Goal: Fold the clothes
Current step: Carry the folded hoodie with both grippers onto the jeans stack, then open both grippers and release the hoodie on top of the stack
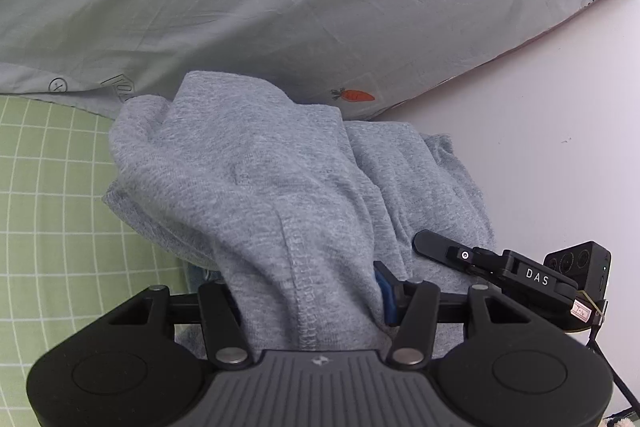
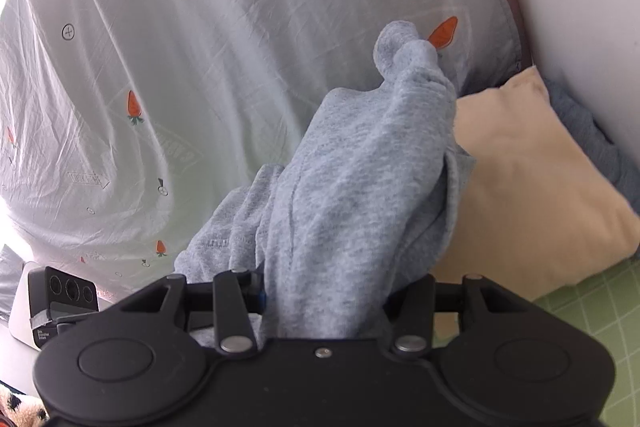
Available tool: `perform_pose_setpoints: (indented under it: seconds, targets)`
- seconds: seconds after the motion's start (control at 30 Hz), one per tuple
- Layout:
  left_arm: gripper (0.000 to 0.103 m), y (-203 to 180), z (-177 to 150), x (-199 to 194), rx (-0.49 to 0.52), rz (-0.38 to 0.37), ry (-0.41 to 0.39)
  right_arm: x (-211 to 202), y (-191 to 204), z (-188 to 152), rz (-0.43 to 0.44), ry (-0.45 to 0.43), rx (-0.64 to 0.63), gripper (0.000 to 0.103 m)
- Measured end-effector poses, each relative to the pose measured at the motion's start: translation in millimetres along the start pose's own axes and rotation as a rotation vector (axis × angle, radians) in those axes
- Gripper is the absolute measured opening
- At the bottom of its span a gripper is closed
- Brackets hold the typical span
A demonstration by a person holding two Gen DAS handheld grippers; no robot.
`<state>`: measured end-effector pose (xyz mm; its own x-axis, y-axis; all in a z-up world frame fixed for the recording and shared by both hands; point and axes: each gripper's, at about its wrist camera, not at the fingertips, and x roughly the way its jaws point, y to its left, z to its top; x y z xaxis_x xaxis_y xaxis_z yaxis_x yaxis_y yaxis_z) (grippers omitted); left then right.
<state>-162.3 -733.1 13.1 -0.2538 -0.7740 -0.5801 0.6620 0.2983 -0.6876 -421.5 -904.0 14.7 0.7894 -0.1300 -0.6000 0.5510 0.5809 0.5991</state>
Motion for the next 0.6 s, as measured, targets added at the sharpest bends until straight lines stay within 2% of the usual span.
perform_pose_setpoints:
  seconds: [0.07,0.13,0.2,0.3,0.37,0.4,0.43,0.47,0.57,0.6]
  targets:
    - [0.056,-7,13,26,0.043,-0.011,-0.029,4,-15,22,-0.046,-0.034,-0.047,0.047]
    - [0.060,-6,20,56,0.091,0.042,-0.047,8,-30,42,-0.102,-0.066,-0.098,0.050]
    - [0.064,-2,26,85,0.144,0.119,-0.047,21,-39,50,-0.245,-0.087,-0.181,0.056]
    - [0.064,18,24,100,0.137,0.222,-0.053,53,-45,45,-0.517,-0.089,-0.332,0.072]
    - [0.066,35,21,96,0.105,0.237,-0.083,65,-40,29,-0.602,-0.121,-0.445,0.078]
    - [0.070,40,19,92,0.106,0.252,-0.105,69,-35,21,-0.631,-0.150,-0.502,0.079]
    - [0.078,42,18,87,0.125,0.279,-0.128,69,-30,12,-0.669,-0.195,-0.551,0.084]
    - [0.081,45,17,83,0.145,0.307,-0.151,69,-24,6,-0.723,-0.242,-0.586,0.089]
    - [0.083,49,18,82,0.192,0.316,-0.175,68,-6,-12,-0.882,-0.396,-0.666,0.089]
    - [0.083,50,18,85,0.190,0.319,-0.171,66,0,-18,-0.910,-0.445,-0.685,0.089]
